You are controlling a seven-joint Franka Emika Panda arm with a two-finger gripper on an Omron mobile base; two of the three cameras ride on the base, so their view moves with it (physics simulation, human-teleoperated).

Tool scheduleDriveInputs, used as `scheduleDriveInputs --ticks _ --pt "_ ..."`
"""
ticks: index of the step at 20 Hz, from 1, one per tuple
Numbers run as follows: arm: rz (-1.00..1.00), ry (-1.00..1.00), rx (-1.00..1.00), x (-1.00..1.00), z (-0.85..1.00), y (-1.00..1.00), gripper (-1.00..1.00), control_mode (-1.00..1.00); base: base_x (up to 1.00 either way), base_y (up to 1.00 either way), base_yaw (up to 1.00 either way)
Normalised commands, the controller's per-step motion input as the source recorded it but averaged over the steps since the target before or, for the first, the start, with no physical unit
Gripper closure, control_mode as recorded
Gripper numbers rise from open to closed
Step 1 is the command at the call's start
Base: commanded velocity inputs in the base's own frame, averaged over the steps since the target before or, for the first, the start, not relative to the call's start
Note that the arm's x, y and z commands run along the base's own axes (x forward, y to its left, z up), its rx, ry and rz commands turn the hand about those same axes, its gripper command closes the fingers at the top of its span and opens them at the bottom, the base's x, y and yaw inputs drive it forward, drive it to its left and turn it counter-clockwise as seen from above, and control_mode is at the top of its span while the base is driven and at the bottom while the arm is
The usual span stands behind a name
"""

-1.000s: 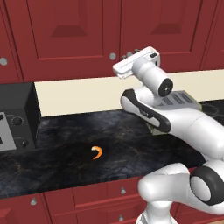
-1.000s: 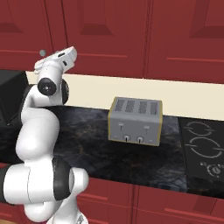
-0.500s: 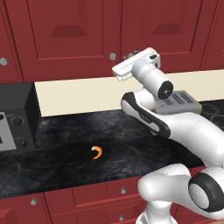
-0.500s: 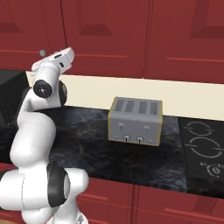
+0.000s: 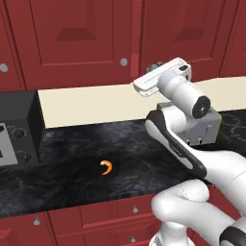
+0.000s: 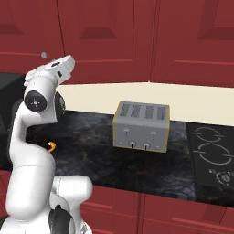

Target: Retrieve the tupperware from the cabinet, then place the raw meat into the tupperware to avoid contamination.

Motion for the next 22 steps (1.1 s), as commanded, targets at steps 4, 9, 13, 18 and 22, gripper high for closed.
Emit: scheduleDriveInputs --ticks 4,9,13,18,22 --pt "0.0 0.03 0.0 -0.94 0.0 -0.09 1.0 -1.0 0.0 0.0 0.0" --pt "0.0 -0.01 0.0 -0.88 0.0 -0.12 1.0 -1.0 0.0 0.0 0.0" --pt "0.0 -0.01 0.0 -0.83 0.0 -0.16 1.0 -1.0 0.0 0.0 0.0" --pt "0.0 0.0 0.0 -0.67 0.0 -0.12 1.0 -1.0 0.0 0.0 0.0" --pt "0.0 -0.04 0.0 -0.19 0.01 0.0 -1.0 -1.0 0.0 0.0 0.0"
